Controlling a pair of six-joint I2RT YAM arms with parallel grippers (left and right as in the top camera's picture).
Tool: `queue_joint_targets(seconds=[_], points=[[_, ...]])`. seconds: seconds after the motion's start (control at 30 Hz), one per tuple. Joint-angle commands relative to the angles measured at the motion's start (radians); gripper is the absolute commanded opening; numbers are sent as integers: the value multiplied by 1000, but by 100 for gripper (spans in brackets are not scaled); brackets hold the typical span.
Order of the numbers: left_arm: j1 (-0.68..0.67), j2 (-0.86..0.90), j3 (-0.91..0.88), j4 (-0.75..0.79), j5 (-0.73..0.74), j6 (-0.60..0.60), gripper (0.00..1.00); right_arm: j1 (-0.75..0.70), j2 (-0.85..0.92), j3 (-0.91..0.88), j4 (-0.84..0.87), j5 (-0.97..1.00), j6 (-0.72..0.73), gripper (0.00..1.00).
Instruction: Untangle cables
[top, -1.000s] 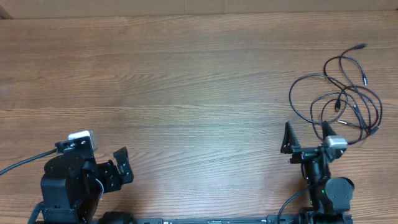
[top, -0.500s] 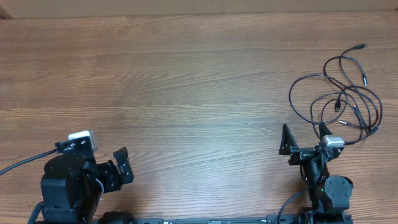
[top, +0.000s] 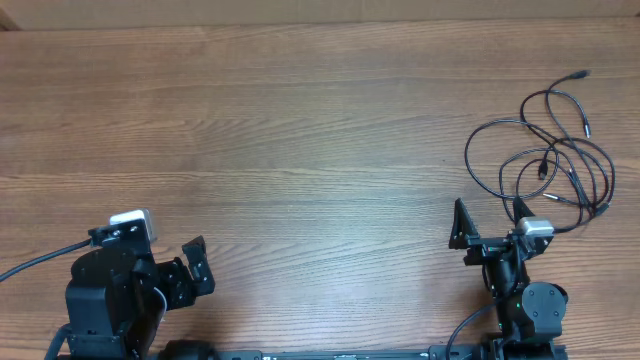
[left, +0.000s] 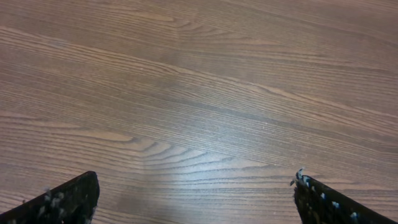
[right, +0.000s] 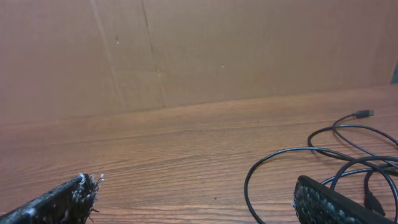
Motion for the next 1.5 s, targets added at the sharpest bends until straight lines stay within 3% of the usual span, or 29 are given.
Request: queue_joint_targets(seconds=[0.0,0.3,0.43,0.83,1.03,1.23,1.47], points=[[2,-8,-3,0,5,15,99,7,-9,-10,6,-5,3,100],[2,-25,-10,-1,1,20,100,7,-9,-10,6,-5,3,100],[14,-86,-80,82,1,27,100,7,-9,-10,6,-5,3,100],[82,-419,-587,563,67,26,100,7,-9,-10,6,-5,3,100],[101,-553,-820,875,116,26,99,7,-9,-10,6,-5,3,100],[101,-600,-973,1168,105,47,100,7,-9,-10,6,-5,3,100],[101,-600,-1097,1437,102,177,99,7,-9,-10,6,-5,3,100]])
